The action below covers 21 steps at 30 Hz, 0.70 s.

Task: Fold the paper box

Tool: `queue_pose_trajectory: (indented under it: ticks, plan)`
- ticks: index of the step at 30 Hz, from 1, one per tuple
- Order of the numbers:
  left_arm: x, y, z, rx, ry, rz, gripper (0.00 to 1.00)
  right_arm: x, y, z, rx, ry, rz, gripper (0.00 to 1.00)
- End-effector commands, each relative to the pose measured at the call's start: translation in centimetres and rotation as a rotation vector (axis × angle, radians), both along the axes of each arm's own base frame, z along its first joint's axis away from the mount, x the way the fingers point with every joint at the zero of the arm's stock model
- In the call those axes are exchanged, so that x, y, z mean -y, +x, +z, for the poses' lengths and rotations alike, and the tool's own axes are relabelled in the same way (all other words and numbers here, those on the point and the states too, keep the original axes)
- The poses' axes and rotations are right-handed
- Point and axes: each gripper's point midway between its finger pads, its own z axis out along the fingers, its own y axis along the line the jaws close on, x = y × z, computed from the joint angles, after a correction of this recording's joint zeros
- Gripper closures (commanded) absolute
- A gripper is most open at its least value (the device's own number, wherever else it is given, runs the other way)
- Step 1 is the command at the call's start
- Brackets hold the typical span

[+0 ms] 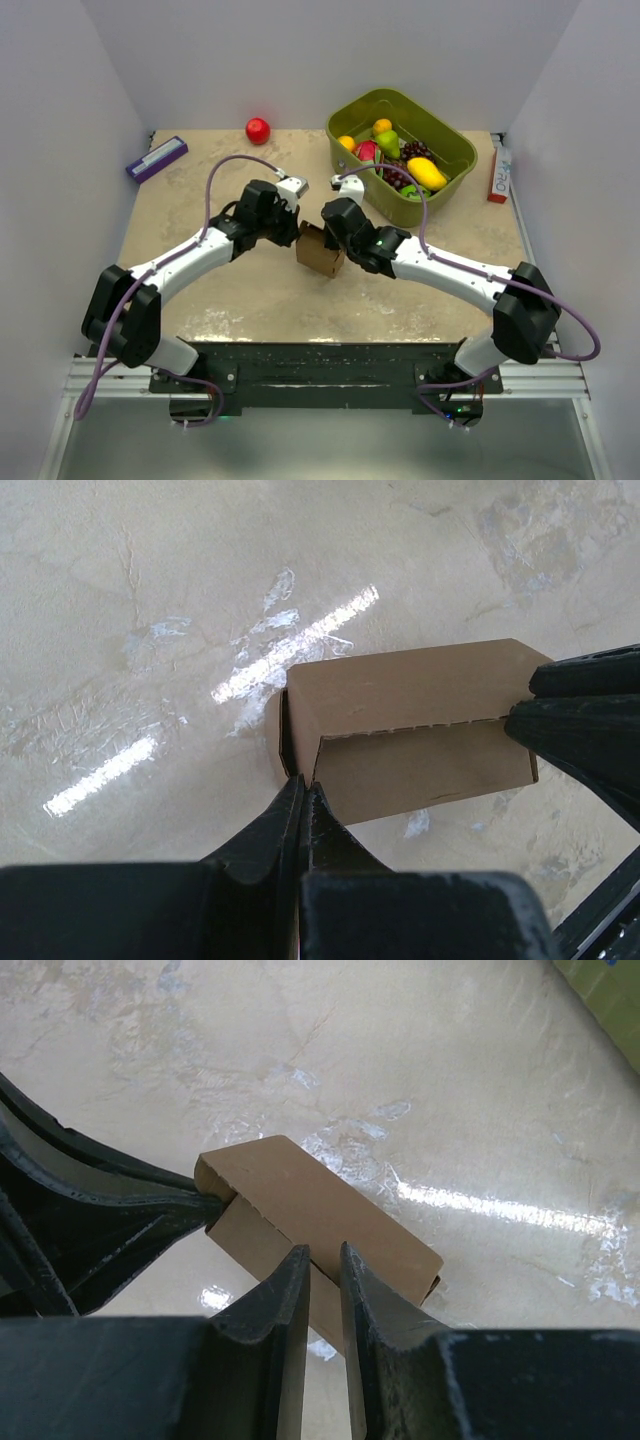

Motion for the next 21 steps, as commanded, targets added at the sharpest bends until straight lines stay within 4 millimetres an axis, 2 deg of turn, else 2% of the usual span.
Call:
queue_pose_trajectory:
  ticks: [1,2,6,9,16,21]
  plan:
    - [0.5,-0.6,1.9,0.036,-0.043,-0.025,0.97,0.4,0.2,0.6,0.024,-0.002,-0.028,0.8]
    - [0.5,-0.6,1.9,0.038,-0.039,-0.03,0.93,0.5,0.2,0.6,0.023,-0.005,-0.027,0.8]
    - [0.3,-0.8,3.0,0.061,-0.047,-0.033,0.64,0.6,0.1,0.2,0.017,-0.012,-0.029,0.81]
    - [0.2,-1.1,4.3,0.088,-0.07,-0.031,0.52,0.5,0.0,-0.4,0.003,-0.018,-0.025,0.82]
    - [-0.1,-1.6,6.6,0.115,-0.121,-0.002,0.47,0.5,-0.1,-0.9,-0.005,-0.021,-0.022,0.82]
    - [0.8,0.0,8.3,0.139,-0.213,0.052,0.43,0.4,-0.3,-1.6,-0.019,-0.022,-0.016,0.83]
